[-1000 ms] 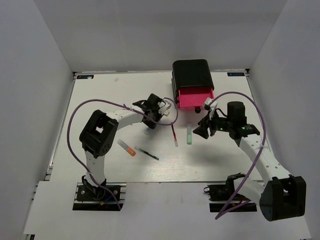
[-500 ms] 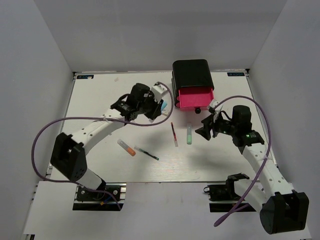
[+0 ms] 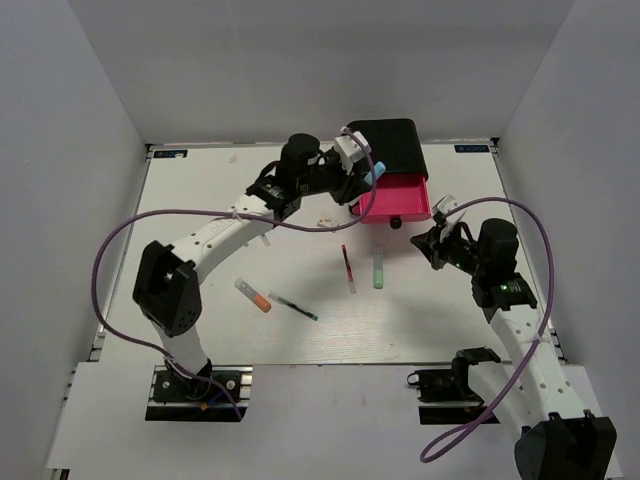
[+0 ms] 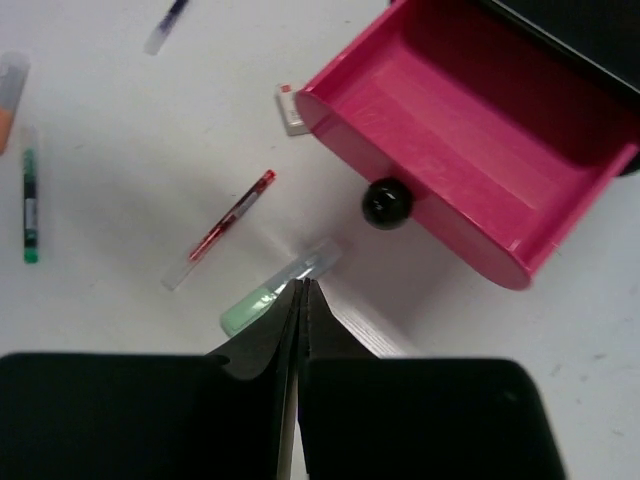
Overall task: Sort the stationery into containers
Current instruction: Place the pen in the drawer.
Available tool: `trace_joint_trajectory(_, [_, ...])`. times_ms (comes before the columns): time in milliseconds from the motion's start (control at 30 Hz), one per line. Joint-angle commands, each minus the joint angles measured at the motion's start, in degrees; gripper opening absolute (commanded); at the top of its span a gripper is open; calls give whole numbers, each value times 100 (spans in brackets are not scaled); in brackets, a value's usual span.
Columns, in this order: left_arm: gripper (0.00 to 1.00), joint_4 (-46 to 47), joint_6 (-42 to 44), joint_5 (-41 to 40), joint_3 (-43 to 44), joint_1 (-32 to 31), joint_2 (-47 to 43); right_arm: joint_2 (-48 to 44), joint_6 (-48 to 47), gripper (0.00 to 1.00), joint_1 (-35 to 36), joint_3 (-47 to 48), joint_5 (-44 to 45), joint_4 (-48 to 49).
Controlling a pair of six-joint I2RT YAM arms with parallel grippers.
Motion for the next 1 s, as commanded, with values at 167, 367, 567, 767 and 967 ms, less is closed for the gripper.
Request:
trace_joint_trajectory(167, [10, 642, -195, -41, 743, -376, 804, -100, 639, 0, -177, -134, 1180, 866])
trace_joint_trajectory(367, [13, 458, -20, -709, 1244, -623, 1393, -65, 640, 0, -213, -151, 1136, 875])
trace_joint_trajectory(567, [30, -131, 323, -1325, 1797, -729, 1771, -73, 640, 0, -239, -134, 1154, 883])
trace_joint_trajectory(767, [50, -263, 377, -1589, 1878, -729, 1956, -64, 640, 0, -300, -169, 1136, 901])
trace_joint_trajectory(967, [66, -263, 324, -1721, 1983, -729, 1903, -29, 622, 4, -345, -178, 1005, 866])
